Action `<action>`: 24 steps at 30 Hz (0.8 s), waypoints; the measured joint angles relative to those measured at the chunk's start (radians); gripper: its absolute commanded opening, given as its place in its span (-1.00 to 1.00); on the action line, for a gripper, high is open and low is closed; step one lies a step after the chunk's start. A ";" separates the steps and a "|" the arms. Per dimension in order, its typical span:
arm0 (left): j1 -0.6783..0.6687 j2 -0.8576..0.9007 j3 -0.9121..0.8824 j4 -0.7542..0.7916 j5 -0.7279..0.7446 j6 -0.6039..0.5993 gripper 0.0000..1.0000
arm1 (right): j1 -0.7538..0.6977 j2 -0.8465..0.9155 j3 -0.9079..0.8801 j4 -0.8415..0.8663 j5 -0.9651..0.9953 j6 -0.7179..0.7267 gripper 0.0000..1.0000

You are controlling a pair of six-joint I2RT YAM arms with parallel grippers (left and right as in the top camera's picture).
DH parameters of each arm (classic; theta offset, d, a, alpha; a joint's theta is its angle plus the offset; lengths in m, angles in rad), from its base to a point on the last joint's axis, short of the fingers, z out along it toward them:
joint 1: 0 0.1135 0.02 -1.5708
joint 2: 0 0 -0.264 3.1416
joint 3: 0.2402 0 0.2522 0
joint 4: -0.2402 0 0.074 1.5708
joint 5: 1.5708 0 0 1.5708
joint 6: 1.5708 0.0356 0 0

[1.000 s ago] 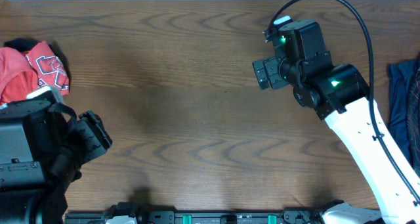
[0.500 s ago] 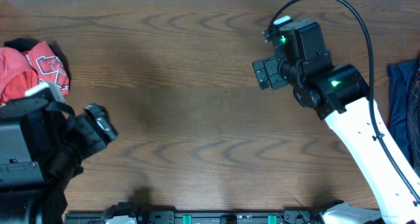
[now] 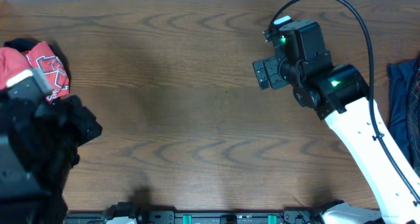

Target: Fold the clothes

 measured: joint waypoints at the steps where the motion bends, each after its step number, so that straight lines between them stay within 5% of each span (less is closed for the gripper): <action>1: 0.000 -0.028 -0.018 0.016 -0.009 0.000 -0.88 | 0.000 0.000 0.000 0.000 0.000 0.000 0.99; 4: 0.000 -0.133 -0.086 0.054 -0.036 0.000 -0.66 | 0.000 0.000 0.000 0.000 0.000 0.000 0.98; 7: 0.000 -0.248 -0.161 0.087 -0.068 0.000 0.96 | 0.000 0.000 0.000 0.000 0.000 0.000 0.98; 15: 0.000 -0.480 -0.443 0.209 -0.127 -0.003 0.96 | 0.000 0.000 0.001 0.000 0.000 0.000 0.98; 24: 0.000 -0.723 -0.847 0.562 -0.145 -0.003 0.96 | 0.000 0.000 0.002 0.000 0.000 0.000 0.99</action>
